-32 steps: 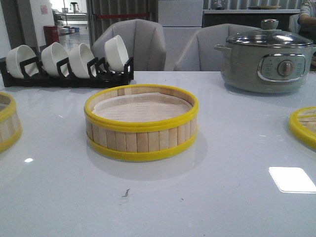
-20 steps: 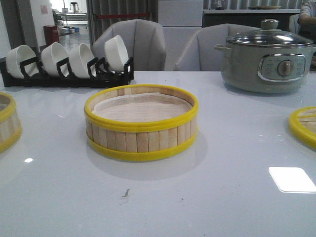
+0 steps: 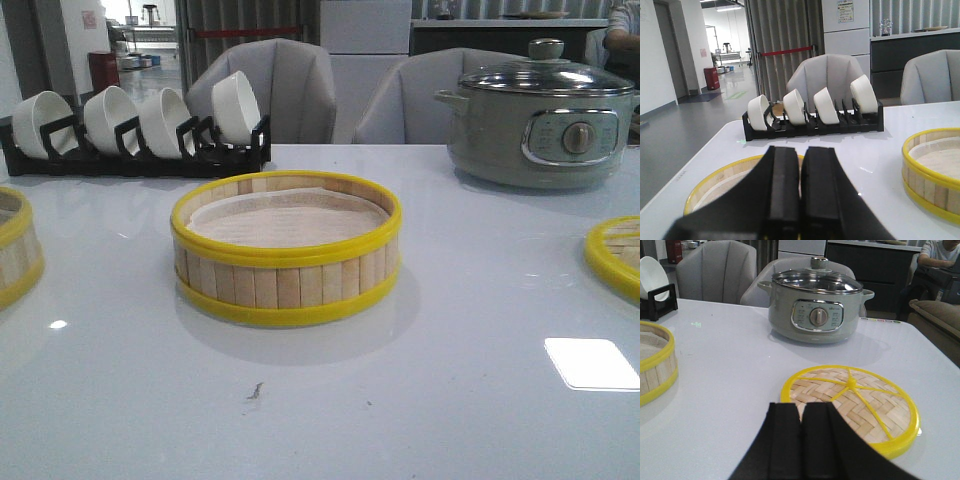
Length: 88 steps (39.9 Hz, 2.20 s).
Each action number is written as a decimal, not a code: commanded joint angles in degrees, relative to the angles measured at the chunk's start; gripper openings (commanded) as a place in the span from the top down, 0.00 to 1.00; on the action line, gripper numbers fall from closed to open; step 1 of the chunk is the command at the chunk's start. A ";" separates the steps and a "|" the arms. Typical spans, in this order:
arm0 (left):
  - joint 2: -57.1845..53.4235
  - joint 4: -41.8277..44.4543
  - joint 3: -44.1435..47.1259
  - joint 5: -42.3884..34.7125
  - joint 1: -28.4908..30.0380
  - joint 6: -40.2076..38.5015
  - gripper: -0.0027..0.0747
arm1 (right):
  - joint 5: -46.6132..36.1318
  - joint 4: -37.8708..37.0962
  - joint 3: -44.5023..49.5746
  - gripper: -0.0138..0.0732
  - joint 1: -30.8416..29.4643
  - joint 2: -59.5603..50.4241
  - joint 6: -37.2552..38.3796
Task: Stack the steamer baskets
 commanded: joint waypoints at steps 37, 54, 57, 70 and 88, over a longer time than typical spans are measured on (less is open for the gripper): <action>-0.87 -0.03 0.04 -5.02 0.03 -0.07 0.85 | -5.19 -0.09 -0.89 0.81 -0.44 -1.07 -0.54; 23.56 -3.79 -20.82 4.72 0.03 -0.49 0.85 | -4.78 -0.09 -0.89 0.81 -0.44 -1.07 -0.54; 31.63 -3.25 -30.23 8.97 0.03 -0.49 0.85 | -4.78 -0.09 -0.89 0.81 -0.44 -1.07 -0.54; 55.84 -1.05 -68.52 37.29 0.03 0.15 0.85 | -4.78 -0.09 -0.89 0.81 -0.44 -1.07 -0.54; 59.99 -2.28 -72.34 42.96 0.03 4.59 0.85 | -4.78 -0.09 -0.89 0.81 -0.44 -1.07 -0.54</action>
